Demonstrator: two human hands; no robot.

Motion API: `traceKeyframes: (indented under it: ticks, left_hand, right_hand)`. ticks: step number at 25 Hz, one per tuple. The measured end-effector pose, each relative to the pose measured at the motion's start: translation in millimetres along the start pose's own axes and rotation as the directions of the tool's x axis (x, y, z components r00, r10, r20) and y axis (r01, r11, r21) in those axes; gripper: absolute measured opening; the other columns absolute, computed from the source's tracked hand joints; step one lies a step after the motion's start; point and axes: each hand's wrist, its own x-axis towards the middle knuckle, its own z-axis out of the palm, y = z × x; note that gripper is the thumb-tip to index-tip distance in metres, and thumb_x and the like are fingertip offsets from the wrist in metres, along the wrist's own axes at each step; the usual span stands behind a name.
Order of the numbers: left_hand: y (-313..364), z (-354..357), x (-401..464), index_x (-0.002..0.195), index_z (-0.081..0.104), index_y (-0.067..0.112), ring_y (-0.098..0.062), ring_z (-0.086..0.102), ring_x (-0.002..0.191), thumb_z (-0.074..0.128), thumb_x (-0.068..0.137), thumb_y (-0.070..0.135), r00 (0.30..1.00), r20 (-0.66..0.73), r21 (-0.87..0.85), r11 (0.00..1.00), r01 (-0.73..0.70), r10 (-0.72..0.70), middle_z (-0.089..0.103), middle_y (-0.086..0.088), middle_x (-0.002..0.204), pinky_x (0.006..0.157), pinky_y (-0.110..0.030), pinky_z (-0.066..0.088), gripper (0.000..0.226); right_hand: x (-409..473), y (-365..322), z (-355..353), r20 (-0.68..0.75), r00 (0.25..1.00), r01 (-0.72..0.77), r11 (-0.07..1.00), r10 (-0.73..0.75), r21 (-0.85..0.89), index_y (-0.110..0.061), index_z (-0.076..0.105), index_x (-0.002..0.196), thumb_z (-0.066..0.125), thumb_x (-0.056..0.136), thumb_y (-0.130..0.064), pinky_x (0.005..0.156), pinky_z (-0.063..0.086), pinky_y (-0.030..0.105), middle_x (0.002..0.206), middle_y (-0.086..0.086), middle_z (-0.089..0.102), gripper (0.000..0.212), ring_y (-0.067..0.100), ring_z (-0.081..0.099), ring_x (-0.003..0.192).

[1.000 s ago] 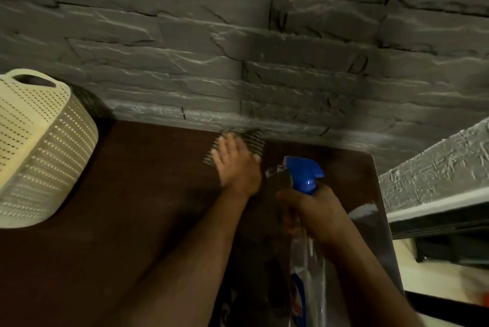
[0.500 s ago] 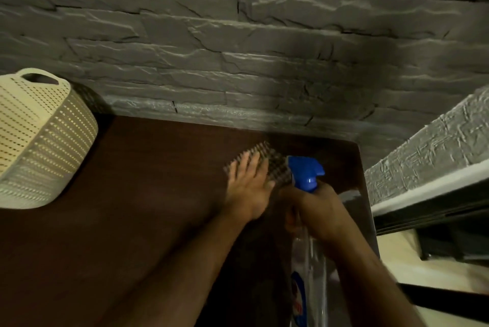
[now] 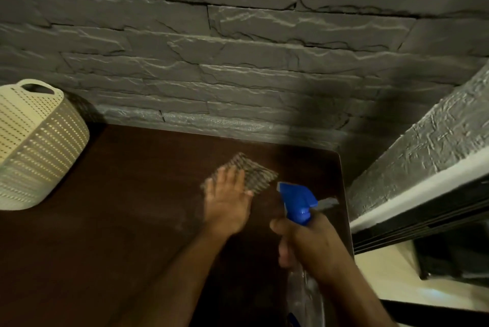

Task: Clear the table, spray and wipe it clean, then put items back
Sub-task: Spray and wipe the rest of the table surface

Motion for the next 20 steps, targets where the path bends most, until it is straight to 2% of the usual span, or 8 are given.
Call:
traceKeyframes:
  ticks: [3,5,9,11,14,16,18,20]
  left_hand:
    - [-47,-33,63,0.156,0.007,0.022,-0.027,-0.01,0.15,0.021,0.1,0.051,0.954,0.023,-0.052,0.953,0.3,-0.299,-0.003,-0.004,0.164,0.119,-0.053,-0.003,0.065]
    - [-33,-49,101,0.156,0.001,0.019,-0.03,-0.016,0.148,0.024,0.102,0.049,0.924,0.108,-0.053,0.926,0.374,-0.367,-0.011,-0.006,0.163,0.118,-0.054,-0.007,0.066]
    - [-6,-19,35,0.155,0.003,0.031,-0.019,-0.017,0.148,0.022,0.098,0.055,0.991,0.102,-0.011,0.996,-0.09,0.091,-0.005,0.002,0.164,0.115,-0.047,-0.01,0.065]
    - [-51,-10,-7,0.154,0.004,0.035,-0.011,-0.02,0.145,0.017,0.095,0.061,0.986,0.078,0.04,0.988,-0.149,0.145,-0.004,0.007,0.164,0.115,-0.044,-0.011,0.066]
    - [-116,-37,14,0.155,0.002,0.031,-0.018,-0.016,0.149,0.022,0.1,0.056,0.972,0.069,0.039,0.974,0.222,-0.224,-0.008,0.004,0.164,0.119,-0.048,-0.006,0.064]
    - [-119,-55,45,0.156,0.001,0.029,-0.023,-0.015,0.149,0.023,0.102,0.052,0.935,0.099,0.018,0.94,0.341,-0.341,-0.012,0.001,0.163,0.12,-0.05,-0.006,0.063]
    - [-94,-54,46,0.156,0.001,0.03,-0.023,-0.018,0.148,0.024,0.102,0.051,0.973,0.12,0.02,0.981,0.195,-0.196,-0.013,0.002,0.163,0.118,-0.049,-0.009,0.062]
    - [-86,-30,6,0.154,0.001,0.035,-0.014,-0.025,0.145,0.02,0.099,0.056,0.987,0.131,-0.001,0.996,-0.092,0.091,-0.014,0.008,0.162,0.115,-0.042,-0.016,0.062]
  right_hand:
    - [-2,8,-9,-0.003,1.0,-0.007,1.0,0.007,-0.025,-0.013,0.057,0.097,0.067,0.084,-0.018,0.055,0.054,0.029,0.054,0.002,0.062,0.017,0.015,0.059,0.048]
    - [0,14,-12,-0.017,1.0,-0.018,0.999,0.017,-0.03,-0.016,0.057,0.098,0.067,0.084,-0.019,0.059,0.054,0.033,0.054,0.002,0.062,0.018,0.015,0.059,0.049]
    - [0,17,1,0.009,0.995,-0.102,0.995,0.102,-0.001,-0.014,0.058,0.1,0.069,0.084,-0.018,0.059,0.055,0.03,0.053,0.0,0.06,0.02,0.014,0.059,0.05]
    - [-1,16,11,0.029,0.995,-0.097,0.995,0.098,-0.026,-0.013,0.06,0.096,0.068,0.085,-0.018,0.061,0.055,0.031,0.052,0.0,0.059,0.015,0.014,0.058,0.05]
    - [-2,16,20,0.044,0.996,-0.072,0.996,0.074,-0.049,-0.012,0.06,0.093,0.068,0.086,-0.018,0.058,0.054,0.027,0.054,0.0,0.059,0.012,0.013,0.059,0.051]
    - [-2,16,25,0.037,0.995,-0.093,0.993,0.096,-0.066,-0.013,0.06,0.094,0.067,0.086,-0.018,0.054,0.053,0.024,0.056,0.0,0.06,0.012,0.012,0.059,0.051]
    - [-2,17,34,0.023,0.993,-0.117,0.991,0.119,-0.071,-0.015,0.06,0.093,0.068,0.086,-0.019,0.058,0.054,0.028,0.058,0.0,0.06,0.011,0.013,0.06,0.053]
    - [-2,17,46,0.017,0.99,-0.136,0.986,0.138,-0.098,-0.016,0.06,0.09,0.068,0.085,-0.02,0.061,0.054,0.03,0.058,0.001,0.06,0.01,0.013,0.06,0.054]
